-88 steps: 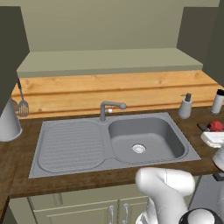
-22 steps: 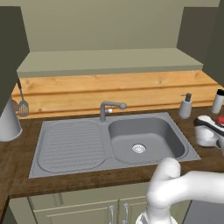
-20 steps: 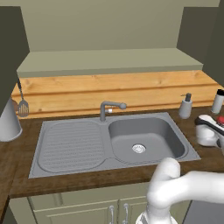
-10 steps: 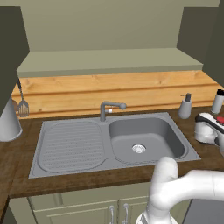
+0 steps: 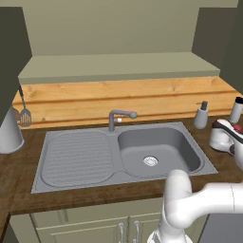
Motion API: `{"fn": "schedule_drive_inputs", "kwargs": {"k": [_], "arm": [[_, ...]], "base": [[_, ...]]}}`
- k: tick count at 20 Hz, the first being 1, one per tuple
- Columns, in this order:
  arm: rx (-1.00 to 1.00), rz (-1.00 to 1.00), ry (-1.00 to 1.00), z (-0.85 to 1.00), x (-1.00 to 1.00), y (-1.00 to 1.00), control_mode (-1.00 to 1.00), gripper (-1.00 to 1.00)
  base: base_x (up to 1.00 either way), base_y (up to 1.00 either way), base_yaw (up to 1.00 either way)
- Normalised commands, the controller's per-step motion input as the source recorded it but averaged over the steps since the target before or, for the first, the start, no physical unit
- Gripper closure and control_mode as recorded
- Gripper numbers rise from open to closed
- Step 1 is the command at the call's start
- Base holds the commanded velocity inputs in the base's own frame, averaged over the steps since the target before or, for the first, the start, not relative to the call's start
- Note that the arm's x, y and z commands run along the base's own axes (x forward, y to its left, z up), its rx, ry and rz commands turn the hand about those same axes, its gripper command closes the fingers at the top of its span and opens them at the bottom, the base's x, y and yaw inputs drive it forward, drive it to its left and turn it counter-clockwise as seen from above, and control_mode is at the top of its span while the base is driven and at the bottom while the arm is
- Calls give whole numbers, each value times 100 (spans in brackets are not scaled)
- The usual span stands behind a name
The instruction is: From the different types of pastries on the counter, select a croissant and place it on the cutting board. Then retrieve a jar of jam from the cabinet and place it alongside the croissant on the cutting board.
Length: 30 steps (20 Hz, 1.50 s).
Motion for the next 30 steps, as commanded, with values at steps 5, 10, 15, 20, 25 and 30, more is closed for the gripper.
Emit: {"fn": "schedule_drive_inputs", "kwargs": {"k": [5,10,15,20,25,30], "arm": [[0,-2,0,-23,9,-25,-100,100],[0,-1,0,-41,-15,-18,-100,100],[0,-2,0,-44,-37,-15,-100,100],[0,-1,0,-33,-38,-6,-100,-100],[0,-1,0,-10,-27,-2,-100,-100],[0,-3,0,0,-19,0,-100,-100]], "base": [[0,0,0],[0,0,0],[0,0,0],[0,0,0],[0,0,0],[0,0,0]]}}
